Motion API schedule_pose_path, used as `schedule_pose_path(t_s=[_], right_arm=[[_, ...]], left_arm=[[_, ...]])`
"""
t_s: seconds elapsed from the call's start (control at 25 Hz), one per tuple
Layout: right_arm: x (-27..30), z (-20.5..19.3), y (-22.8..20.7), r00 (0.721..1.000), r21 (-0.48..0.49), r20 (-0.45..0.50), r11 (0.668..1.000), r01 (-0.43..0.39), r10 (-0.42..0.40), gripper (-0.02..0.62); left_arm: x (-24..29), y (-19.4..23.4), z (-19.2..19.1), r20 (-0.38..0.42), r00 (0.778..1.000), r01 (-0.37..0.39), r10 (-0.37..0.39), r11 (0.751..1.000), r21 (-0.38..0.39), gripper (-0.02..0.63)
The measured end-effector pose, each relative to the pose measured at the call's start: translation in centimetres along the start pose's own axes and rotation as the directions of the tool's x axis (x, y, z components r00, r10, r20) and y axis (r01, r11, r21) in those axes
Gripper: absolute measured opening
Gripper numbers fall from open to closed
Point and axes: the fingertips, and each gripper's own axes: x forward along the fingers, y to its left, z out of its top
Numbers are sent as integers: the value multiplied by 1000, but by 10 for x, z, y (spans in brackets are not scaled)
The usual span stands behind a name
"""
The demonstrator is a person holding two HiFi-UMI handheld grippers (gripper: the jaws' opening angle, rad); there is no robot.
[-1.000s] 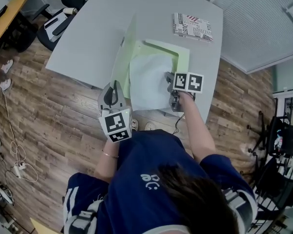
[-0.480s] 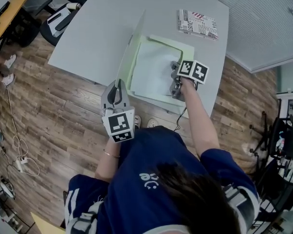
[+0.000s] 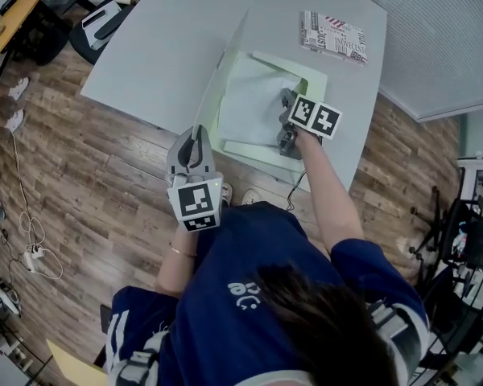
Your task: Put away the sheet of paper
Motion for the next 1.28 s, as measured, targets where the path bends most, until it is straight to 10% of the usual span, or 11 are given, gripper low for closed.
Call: schedule_pose_path(t_s=[0.48, 0.56, 0.68, 1.28], right_arm=[[22, -27, 6, 977, -67, -214, 998, -22, 7, 13], [27, -33, 7, 970, -90, -244, 996, -28, 5, 206], [29, -48, -1, 956, -130, -287, 991, 28, -64, 244], [-24, 4, 16, 996, -8, -88, 1000, 29, -29, 324]], left_arm=[[2, -1, 0, -4, 1000, -6, 6, 1000, 2, 8], [2, -3, 0, -5, 1000, -6, 6, 1000, 2, 8], [1, -6, -1, -8, 1000, -3, 3, 1000, -1, 8], [-4, -15, 0, 18, 999, 34, -35, 999, 19, 8]])
